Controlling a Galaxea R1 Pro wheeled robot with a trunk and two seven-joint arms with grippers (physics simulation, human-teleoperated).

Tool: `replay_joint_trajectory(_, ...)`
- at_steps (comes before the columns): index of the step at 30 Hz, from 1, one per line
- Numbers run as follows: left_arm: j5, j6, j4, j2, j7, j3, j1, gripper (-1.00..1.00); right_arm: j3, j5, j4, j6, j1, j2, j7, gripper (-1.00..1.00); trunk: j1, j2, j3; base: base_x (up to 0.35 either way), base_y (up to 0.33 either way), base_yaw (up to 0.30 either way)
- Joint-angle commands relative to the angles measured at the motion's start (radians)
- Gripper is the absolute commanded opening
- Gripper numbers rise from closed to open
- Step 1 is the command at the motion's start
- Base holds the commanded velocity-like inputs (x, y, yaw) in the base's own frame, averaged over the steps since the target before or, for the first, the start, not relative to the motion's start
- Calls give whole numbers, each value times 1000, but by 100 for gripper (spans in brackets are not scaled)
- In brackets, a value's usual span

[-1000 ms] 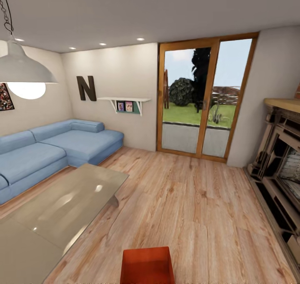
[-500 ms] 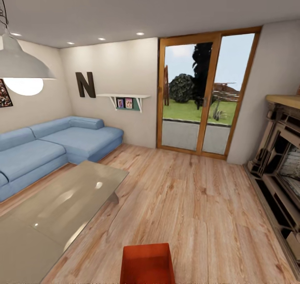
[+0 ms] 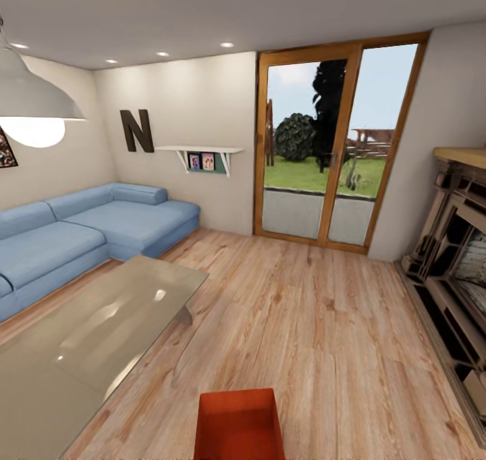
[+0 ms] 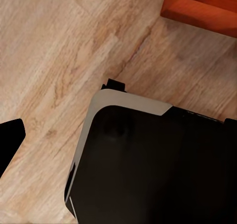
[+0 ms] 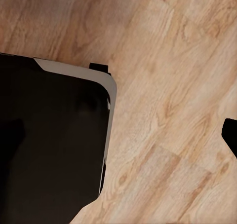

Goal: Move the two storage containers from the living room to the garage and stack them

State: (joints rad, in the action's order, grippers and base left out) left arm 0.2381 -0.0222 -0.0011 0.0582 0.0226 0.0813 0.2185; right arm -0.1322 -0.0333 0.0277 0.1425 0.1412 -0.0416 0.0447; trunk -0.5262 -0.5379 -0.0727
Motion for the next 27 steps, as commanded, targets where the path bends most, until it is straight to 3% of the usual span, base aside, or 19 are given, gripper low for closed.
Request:
replay_joint_trajectory(1, 1, -2, 1, 0, 2, 8, 1, 100, -6, -4, 3, 5, 1, 0, 4, 100, -4, -9, -7, 0, 0, 0)
replay_joint_trajectory(27, 3, -2, 1, 4, 2, 8, 1, 100, -6, -3, 3, 4, 1, 0, 4, 100, -104, -191, -129, 0, 0, 0)
